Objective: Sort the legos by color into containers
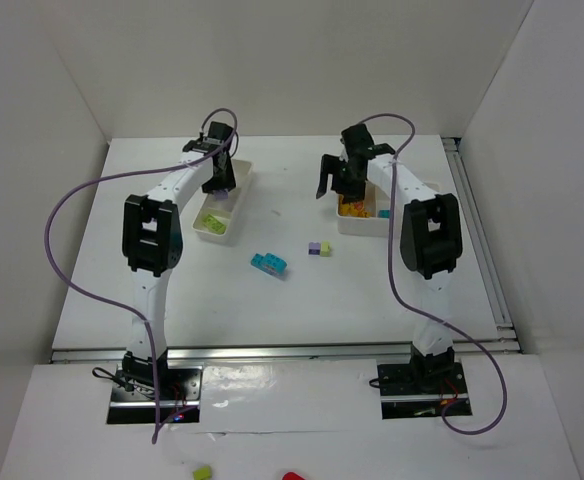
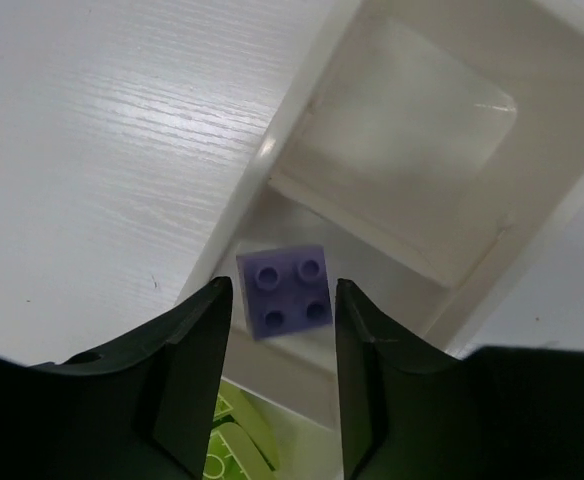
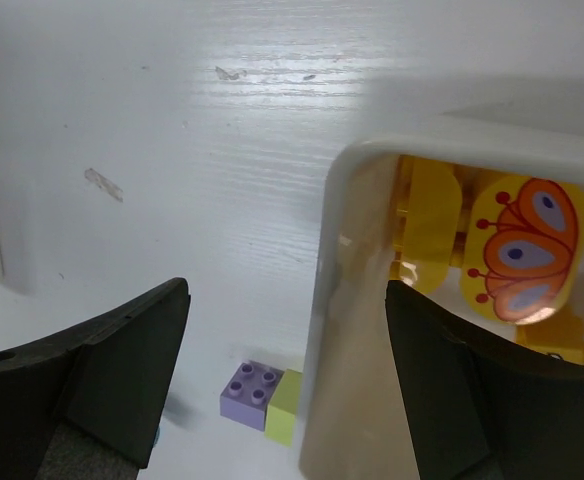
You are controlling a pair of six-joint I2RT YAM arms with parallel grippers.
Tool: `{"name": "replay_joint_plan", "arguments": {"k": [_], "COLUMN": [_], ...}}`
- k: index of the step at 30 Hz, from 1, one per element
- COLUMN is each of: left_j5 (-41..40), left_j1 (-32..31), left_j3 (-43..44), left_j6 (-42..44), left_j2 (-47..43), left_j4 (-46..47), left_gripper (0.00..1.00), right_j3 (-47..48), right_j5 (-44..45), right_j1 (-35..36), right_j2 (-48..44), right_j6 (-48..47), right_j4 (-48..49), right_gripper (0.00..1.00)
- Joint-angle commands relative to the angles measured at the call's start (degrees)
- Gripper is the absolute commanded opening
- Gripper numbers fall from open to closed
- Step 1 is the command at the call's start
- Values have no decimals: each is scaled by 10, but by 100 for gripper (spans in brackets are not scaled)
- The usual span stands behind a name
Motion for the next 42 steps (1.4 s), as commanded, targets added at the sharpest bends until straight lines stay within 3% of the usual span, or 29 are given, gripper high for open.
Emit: {"name": "replay_joint_plan", "arguments": {"k": [1,7,13,17,19,24,26,31,32,33,34,36,39,42], "left_j5": [-15,-8,4,32,38,83,123,219,225,233,233,239,239,244], "left_j1": [3,3,3,3,3,3,3,-10,-19,-26,-26,-26,-26,-26], "left_j3": [14,2,15,-5,-12,-22,-30,-66,-73,-73,-80,-80,-80,-80], "left_j6": [20,30,38,38,32,17,24,75,80,87,87,87,87,87], "left_j2": [1,-50,-97,-138,-153,-171,-177,-199,-200,-200,-200,-193,-193,-193], "left_j4": [-8,-20,-48,-48,-48,-43,-30,4,4,4,4,4,4,4], "left_gripper": [56,64,68,70,70,73,73,73,73,73,73,73,73,73], "right_j3": [44,98,173,210,166,-9,-100,-300,-318,-333,-356,-370,-370,-348], "right_j5": [-44,-109,-218,-209,-171,87,177,227,214,179,164,144,137,143], "right_j1": [5,37,56,61,61,95,107,121,121,121,129,150,162,162], "right_j2": [7,40,85,78,48,-116,-184,-298,-310,-323,-323,-323,-294,-255], "right_j6": [-6,-12,4,-24,-34,-54,-29,16,16,16,10,10,10,10], "right_j4": [4,9,80,75,75,75,69,76,76,81,89,95,100,100], "right_gripper": [85,80,80,82,82,80,73,63,54,39,36,36,54,61]}}
